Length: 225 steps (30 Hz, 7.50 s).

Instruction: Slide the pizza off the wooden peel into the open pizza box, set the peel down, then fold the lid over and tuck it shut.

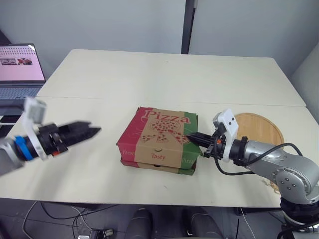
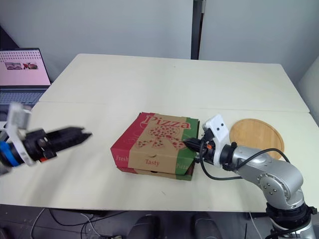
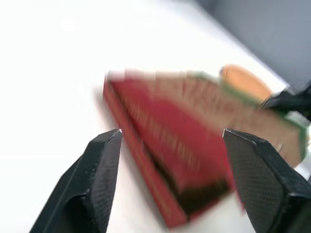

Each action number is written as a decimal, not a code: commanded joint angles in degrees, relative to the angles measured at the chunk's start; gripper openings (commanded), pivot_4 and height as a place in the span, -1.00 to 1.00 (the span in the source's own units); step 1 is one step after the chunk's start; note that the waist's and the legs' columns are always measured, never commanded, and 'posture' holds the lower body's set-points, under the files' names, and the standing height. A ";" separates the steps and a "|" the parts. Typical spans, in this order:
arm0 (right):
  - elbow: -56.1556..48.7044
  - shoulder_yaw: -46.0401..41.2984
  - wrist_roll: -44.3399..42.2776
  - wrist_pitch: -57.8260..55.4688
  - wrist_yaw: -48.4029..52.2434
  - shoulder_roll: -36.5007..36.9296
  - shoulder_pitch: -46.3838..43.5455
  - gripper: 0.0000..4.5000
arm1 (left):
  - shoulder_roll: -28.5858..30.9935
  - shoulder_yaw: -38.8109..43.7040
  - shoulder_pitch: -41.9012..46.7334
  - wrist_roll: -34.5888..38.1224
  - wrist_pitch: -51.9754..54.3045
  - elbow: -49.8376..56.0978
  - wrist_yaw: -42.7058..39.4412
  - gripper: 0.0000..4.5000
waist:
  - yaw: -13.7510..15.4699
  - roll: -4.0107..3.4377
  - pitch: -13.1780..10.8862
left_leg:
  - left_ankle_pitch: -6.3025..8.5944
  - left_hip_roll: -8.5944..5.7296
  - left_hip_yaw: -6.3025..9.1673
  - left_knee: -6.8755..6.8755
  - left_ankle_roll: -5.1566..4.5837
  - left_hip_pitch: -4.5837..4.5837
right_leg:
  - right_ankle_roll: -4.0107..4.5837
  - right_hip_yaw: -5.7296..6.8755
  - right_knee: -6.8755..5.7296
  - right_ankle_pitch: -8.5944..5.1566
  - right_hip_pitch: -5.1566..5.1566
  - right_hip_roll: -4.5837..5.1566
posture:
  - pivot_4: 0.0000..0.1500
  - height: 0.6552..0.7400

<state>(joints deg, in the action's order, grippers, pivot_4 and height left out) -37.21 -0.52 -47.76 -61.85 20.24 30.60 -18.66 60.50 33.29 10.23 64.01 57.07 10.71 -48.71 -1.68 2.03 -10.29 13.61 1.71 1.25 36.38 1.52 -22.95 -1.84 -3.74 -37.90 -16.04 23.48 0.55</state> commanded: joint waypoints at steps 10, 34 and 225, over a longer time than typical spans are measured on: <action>-2.30 -0.66 1.58 3.81 0.21 -0.49 0.61 -1.00 | -5.65 -30.80 19.78 -14.91 -6.40 2.05 -10.14 -0.91 | -0.12 0.01 0.00 | 0.00 -0.09 -0.10 -0.02 0.00 -0.01 | -0.32 0.02 -0.01 0.19 0.00 -0.30 | 1.00 0.87; -6.47 2.35 5.10 10.92 13.48 10.65 11.38 -1.00 | -13.77 -39.49 25.69 -28.57 -11.68 -3.53 -16.51 -0.98 | -0.14 0.02 0.00 | 0.00 -0.06 -0.03 0.22 -0.01 -0.04 | -0.32 0.04 -0.11 0.19 -0.06 -0.44 | 1.00 0.87; 3.30 18.58 31.24 30.51 27.42 7.37 4.72 -0.99 | -7.57 -38.55 18.24 -44.69 -28.22 -9.51 -29.92 -1.00 | 0.02 0.06 0.03 | 0.00 -0.05 0.08 0.66 -0.02 0.12 | -0.10 0.15 -0.98 0.07 -0.05 -0.48 | 1.00 0.87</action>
<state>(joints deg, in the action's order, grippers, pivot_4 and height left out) -32.60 19.21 -16.48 -31.90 47.41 37.81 -13.65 53.41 -7.36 27.60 16.78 27.63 -1.68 -79.23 -1.67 2.09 -10.26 13.60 1.66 1.34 37.05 1.50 -22.84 -1.94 -3.58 -38.88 -15.97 23.43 0.08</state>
